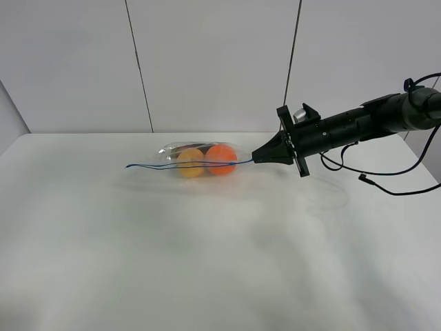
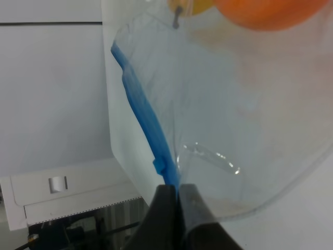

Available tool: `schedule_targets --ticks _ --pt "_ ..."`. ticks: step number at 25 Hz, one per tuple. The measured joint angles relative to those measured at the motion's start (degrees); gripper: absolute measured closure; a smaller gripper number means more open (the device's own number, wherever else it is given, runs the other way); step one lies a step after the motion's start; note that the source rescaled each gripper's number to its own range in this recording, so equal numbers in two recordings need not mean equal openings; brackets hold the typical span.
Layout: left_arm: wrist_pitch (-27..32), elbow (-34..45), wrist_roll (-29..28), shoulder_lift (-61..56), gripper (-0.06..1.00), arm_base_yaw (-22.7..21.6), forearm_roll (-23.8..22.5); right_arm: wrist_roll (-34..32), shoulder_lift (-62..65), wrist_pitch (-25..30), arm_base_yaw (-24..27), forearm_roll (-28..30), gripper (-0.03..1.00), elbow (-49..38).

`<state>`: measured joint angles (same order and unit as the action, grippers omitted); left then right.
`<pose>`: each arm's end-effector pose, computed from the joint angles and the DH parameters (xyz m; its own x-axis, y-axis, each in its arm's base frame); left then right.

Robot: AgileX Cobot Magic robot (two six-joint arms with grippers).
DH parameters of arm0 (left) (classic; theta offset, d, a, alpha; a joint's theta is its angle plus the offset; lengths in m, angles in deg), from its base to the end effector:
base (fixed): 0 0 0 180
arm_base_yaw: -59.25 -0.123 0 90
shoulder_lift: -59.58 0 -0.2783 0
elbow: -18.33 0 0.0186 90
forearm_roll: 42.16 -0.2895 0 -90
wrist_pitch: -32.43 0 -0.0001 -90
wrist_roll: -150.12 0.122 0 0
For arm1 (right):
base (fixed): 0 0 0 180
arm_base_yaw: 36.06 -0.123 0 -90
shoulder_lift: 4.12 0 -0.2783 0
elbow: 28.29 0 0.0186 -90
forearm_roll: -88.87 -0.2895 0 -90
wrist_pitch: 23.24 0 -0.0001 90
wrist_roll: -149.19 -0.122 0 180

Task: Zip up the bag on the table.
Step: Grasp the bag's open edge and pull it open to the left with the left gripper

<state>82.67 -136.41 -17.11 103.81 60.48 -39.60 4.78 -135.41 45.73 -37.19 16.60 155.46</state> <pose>0.1709 -0.0079 0.3755 -0.4762 0.2032 -0.8556 0.1459 0.9777 0.1510 0.4358 0.1171 0.1163 -0.9956 0.0811 -0.0475 -0.0063 0.4465 0.8947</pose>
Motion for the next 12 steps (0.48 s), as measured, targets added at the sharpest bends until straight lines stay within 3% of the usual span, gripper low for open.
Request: schedule_targets --ticks 1,4,7,8,10,12 --pt "-0.57 -3.85 8.19 7.69 -0.06 0.00 0.00 0.00 0.00 0.00 0.00 0.00 0.97 0.00" --pt "-4.50 -7.00 23.00 16.82 -0.06 0.00 0.00 0.00 0.00 0.00 0.00 0.00 0.97 0.00" --pt "-12.39 -7.46 41.26 23.93 -0.06 0.13 0.93 0.00 0.00 0.00 0.00 0.00 0.97 0.00" --pt "-12.39 -7.46 41.26 23.93 -0.06 0.13 0.93 0.00 0.00 0.00 0.00 0.00 0.97 0.00" --pt "-20.85 -7.46 57.94 29.81 -0.06 1.77 5.71 0.00 0.00 0.05 0.00 0.00 0.97 0.00" --pt "-25.62 -7.46 64.92 33.15 -0.06 4.00 11.91 0.00 0.00 0.05 0.00 0.00 0.97 0.00"
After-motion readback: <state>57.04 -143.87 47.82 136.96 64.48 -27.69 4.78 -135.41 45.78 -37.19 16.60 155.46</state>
